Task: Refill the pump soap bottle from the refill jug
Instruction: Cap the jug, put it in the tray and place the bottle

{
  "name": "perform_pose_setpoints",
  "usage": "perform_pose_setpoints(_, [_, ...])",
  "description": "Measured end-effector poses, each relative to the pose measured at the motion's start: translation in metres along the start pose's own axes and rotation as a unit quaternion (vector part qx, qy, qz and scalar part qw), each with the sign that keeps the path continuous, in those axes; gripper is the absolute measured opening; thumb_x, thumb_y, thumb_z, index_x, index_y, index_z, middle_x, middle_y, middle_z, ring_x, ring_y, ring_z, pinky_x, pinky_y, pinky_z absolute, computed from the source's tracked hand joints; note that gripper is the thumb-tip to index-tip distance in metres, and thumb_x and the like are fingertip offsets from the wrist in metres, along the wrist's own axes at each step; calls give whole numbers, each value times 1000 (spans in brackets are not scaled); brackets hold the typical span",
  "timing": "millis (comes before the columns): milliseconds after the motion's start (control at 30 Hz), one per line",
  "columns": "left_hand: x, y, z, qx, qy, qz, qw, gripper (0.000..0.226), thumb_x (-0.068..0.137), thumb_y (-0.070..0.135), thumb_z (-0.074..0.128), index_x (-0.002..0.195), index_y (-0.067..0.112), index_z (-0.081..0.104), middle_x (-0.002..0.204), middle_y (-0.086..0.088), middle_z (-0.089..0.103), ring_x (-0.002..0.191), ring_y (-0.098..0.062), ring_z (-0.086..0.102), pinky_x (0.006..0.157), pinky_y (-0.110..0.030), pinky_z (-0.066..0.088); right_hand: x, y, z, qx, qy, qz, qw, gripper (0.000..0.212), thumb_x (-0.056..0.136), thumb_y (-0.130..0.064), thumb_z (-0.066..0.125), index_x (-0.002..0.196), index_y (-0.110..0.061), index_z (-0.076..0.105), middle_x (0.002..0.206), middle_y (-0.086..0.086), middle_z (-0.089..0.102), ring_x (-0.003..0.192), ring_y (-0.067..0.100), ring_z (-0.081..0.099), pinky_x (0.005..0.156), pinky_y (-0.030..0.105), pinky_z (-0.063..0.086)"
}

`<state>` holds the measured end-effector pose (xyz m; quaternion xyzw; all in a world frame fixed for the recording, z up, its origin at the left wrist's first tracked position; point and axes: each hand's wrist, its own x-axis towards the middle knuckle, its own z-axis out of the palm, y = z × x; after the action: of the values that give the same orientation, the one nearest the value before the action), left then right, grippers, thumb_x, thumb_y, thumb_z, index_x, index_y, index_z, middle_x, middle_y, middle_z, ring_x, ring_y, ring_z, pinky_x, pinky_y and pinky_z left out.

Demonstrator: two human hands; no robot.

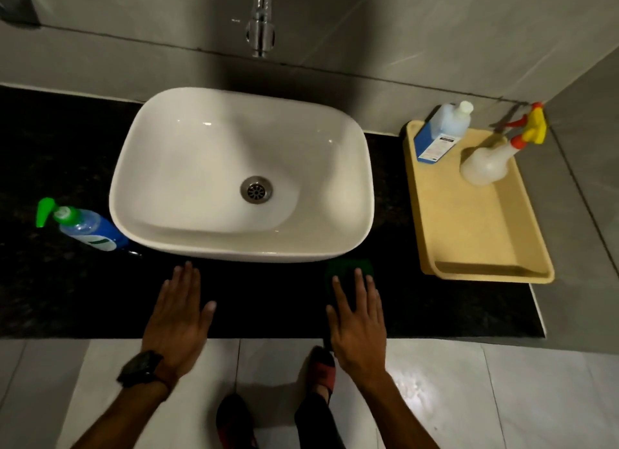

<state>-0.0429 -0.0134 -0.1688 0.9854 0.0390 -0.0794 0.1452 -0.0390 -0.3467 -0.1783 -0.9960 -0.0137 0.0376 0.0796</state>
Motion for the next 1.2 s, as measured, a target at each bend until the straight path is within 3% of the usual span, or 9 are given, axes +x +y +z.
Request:
perform_pose_setpoints(100, [8, 70, 11, -23, -30, 85, 996, 73, 102, 48, 11, 148, -6, 30, 159, -19, 27, 147, -34, 30, 122, -43, 18, -2, 28, -9, -8, 25, 40, 999, 58, 101, -60, 42, 153, -34, 43, 162, 14, 35, 150, 40, 30, 113, 56, 40])
perform_pose_setpoints(200, [13, 140, 27, -47, -47, 148, 987, 71, 101, 49, 12, 151, 1, 30, 161, -13, 24, 147, -31, 31, 122, -32, 4, -5, 43, -17, -19, 11, 87, 996, 58, 95, -63, 50, 145, -35, 54, 147, 13, 52, 129, 41, 49, 95, 50, 46])
perform_pose_setpoints(333, [23, 229, 43, -110, -27, 178, 978, 66, 102, 52, 11, 157, 18, 1, 165, 3, -7, 153, -16, 5, 120, -20, -9, -7, 61, -28, 20, 19, 56, 998, 57, 85, -25, 77, 139, -29, 59, 129, 10, 67, 101, 38, 62, 75, 42, 57])
perform_pose_setpoints(400, [33, 271, 43, -140, -25, 199, 970, 65, 102, 54, 8, 157, 24, -8, 166, 8, -15, 154, -12, -7, 122, -22, -9, -6, 74, -42, 62, 43, 41, 996, 54, 84, -19, 79, 136, -21, 63, 128, 7, 69, 100, 34, 63, 73, 37, 59])
perform_pose_setpoints(567, [72, 365, 23, -223, 12, 213, 951, 65, 104, 47, 16, 158, 15, 1, 168, -1, -1, 155, -14, 0, 125, -29, 1, 6, 124, -96, 107, 194, 32, 975, 37, 106, -31, 48, 132, -15, 67, 131, 7, 63, 105, 26, 55, 83, 28, 51])
perform_pose_setpoints(733, [119, 438, 16, -251, 32, 130, 959, 68, 101, 49, 12, 156, 12, 0, 166, -5, -1, 155, -19, 3, 126, -36, 5, 59, 211, -144, 95, 252, 144, 952, 37, 100, -29, 57, 134, -16, 67, 134, 10, 60, 115, 31, 55, 89, 33, 51])
perform_pose_setpoints(867, [144, 466, 29, -181, 14, 94, 979, 79, 95, 53, 11, 155, 1, 13, 165, -16, 8, 154, -31, 8, 126, -43, 9, 125, 278, -154, 84, 183, 211, 957, 38, 98, -24, 66, 135, -15, 66, 135, 18, 62, 119, 40, 58, 96, 52, 54])
perform_pose_setpoints(1100, [150, 478, 52, -112, 12, 78, 991, 74, 98, 47, 21, 153, -2, 20, 163, -20, 15, 153, -34, 13, 123, -47, 19, 169, 317, -129, 53, -10, 237, 970, 51, 104, -51, 45, 148, -26, 52, 153, 13, 47, 135, 34, 50, 106, 47, 47])
perform_pose_setpoints(1200, [152, 478, 55, -101, 26, 82, 991, 73, 99, 47, 22, 153, -2, 21, 163, -20, 18, 153, -33, 14, 123, -47, 19, 154, 308, -132, 36, 30, 225, 973, 54, 104, -57, 39, 140, -23, 60, 142, 13, 58, 125, 34, 59, 98, 47, 51])
